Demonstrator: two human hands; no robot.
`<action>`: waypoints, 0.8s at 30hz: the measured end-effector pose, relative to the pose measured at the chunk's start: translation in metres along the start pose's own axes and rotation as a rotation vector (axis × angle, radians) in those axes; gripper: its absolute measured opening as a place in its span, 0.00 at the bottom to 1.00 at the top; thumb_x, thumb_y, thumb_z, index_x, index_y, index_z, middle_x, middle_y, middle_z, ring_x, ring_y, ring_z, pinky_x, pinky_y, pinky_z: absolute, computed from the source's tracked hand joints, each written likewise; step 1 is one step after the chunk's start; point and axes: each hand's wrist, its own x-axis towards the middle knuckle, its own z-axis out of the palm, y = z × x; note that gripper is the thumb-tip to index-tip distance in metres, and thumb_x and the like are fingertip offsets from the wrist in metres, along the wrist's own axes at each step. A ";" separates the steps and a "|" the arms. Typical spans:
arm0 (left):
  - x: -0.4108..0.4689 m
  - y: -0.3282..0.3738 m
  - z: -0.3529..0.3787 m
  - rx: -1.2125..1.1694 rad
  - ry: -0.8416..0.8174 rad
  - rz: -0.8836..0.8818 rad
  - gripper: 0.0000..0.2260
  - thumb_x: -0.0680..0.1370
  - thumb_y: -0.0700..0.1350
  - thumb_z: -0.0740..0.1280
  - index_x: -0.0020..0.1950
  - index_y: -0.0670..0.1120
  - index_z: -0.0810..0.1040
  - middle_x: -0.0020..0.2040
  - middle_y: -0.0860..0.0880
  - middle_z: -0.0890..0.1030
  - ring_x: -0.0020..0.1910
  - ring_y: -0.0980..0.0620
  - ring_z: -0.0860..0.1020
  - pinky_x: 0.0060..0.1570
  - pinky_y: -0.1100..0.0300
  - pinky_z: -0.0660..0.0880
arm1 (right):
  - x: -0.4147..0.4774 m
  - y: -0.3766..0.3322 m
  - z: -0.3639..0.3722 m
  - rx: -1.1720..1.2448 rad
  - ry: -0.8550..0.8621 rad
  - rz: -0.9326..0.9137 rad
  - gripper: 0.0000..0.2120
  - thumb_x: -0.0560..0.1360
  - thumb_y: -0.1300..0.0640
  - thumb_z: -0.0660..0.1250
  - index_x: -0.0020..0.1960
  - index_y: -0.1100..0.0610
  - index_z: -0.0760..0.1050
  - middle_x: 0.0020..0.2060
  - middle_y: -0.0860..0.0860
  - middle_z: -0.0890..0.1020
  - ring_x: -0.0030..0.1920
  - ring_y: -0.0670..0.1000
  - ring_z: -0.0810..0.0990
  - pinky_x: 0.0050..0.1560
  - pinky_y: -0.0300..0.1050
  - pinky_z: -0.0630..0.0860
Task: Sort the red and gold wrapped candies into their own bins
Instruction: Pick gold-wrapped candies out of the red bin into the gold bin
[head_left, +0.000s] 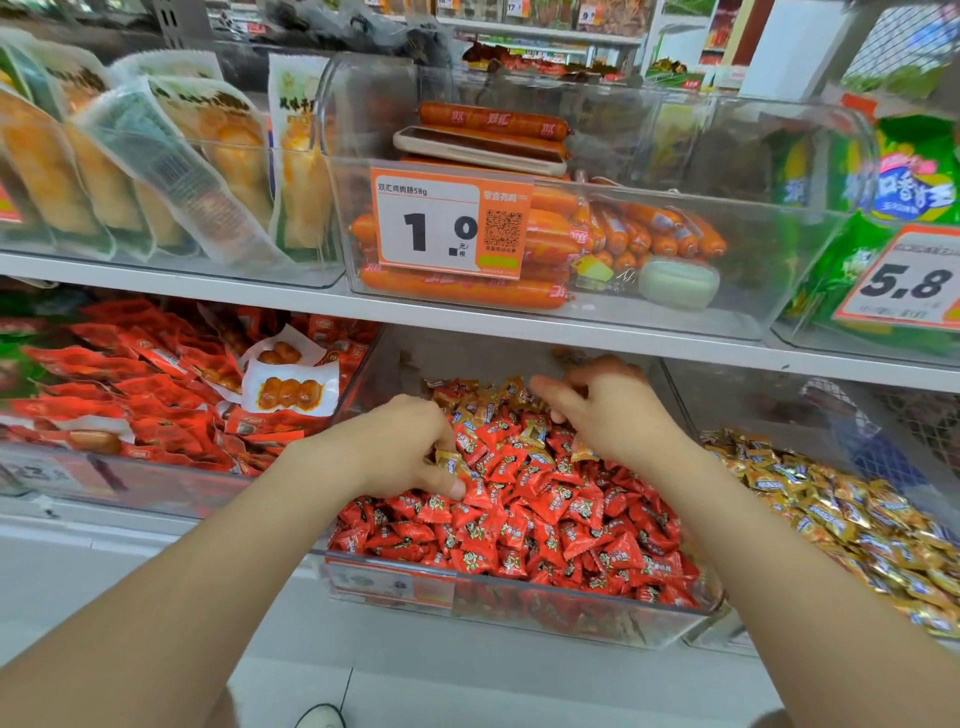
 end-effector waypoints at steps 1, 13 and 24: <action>0.000 0.002 0.001 0.010 -0.001 0.010 0.19 0.73 0.61 0.77 0.55 0.49 0.84 0.40 0.55 0.71 0.40 0.54 0.71 0.39 0.60 0.68 | -0.002 -0.001 0.001 -0.006 -0.009 -0.002 0.25 0.81 0.37 0.67 0.36 0.55 0.81 0.26 0.56 0.81 0.24 0.51 0.79 0.35 0.44 0.77; 0.003 0.004 0.008 -0.031 0.094 0.111 0.06 0.81 0.50 0.71 0.58 0.57 0.80 0.39 0.52 0.81 0.38 0.55 0.78 0.39 0.60 0.70 | -0.034 0.016 -0.014 0.190 -0.206 0.000 0.12 0.73 0.42 0.78 0.52 0.47 0.83 0.35 0.42 0.82 0.27 0.37 0.75 0.30 0.29 0.67; 0.008 0.011 0.012 -0.019 0.031 0.129 0.12 0.79 0.62 0.70 0.48 0.55 0.79 0.37 0.51 0.78 0.38 0.56 0.74 0.40 0.55 0.71 | -0.041 0.015 -0.021 -0.117 -0.269 -0.179 0.12 0.76 0.43 0.76 0.58 0.44 0.83 0.33 0.39 0.78 0.35 0.38 0.74 0.39 0.31 0.66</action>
